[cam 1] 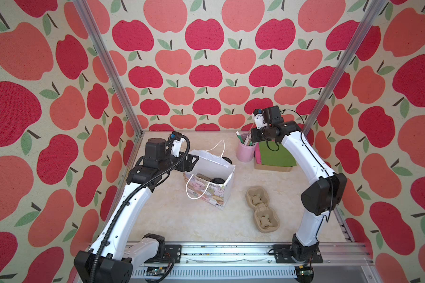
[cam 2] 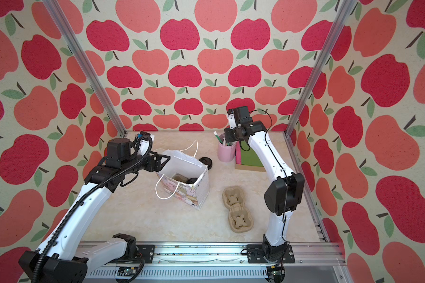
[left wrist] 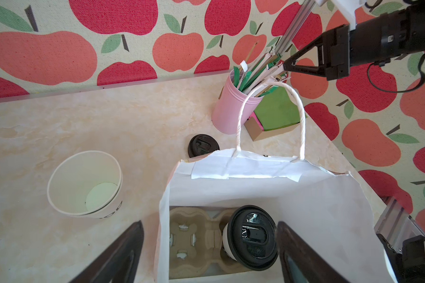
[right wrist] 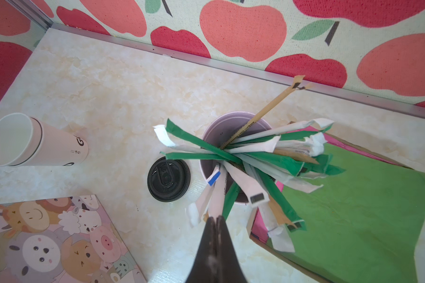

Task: Pack a coffee takeout order
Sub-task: Pick up the straw from the storage cup.

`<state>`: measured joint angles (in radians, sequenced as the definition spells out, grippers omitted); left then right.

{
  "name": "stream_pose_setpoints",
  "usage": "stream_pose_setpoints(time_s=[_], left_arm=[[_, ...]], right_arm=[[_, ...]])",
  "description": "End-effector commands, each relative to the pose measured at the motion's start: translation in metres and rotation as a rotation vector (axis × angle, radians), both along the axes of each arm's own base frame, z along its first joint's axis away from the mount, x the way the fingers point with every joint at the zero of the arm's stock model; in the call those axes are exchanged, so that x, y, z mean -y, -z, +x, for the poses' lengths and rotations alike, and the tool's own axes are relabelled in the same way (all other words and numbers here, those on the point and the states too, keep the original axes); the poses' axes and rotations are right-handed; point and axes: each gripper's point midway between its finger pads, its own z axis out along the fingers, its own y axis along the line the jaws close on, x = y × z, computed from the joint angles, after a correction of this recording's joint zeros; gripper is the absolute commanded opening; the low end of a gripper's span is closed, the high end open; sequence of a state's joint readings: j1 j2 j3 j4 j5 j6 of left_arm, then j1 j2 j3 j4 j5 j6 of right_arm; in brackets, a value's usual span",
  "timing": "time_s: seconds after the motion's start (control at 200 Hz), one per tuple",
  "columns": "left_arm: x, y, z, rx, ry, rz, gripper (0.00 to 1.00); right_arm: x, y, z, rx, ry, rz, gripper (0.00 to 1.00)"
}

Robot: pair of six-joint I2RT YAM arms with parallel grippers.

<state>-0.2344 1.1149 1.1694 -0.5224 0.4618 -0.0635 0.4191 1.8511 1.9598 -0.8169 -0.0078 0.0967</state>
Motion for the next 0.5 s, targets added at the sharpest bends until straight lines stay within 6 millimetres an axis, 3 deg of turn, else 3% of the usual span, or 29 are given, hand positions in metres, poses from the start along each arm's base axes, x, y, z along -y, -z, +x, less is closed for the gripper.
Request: stream_pose_setpoints(time_s=[0.0,0.495], left_arm=[[0.005,-0.007,0.0,0.017,0.013,-0.024,0.87],[0.004,-0.013,0.0,0.03,0.013,-0.019,0.87]], right_arm=[[0.007,-0.04,-0.011,0.108,-0.007,-0.011,0.0],[0.02,-0.106,-0.038,0.268,-0.005,-0.011,0.0]])
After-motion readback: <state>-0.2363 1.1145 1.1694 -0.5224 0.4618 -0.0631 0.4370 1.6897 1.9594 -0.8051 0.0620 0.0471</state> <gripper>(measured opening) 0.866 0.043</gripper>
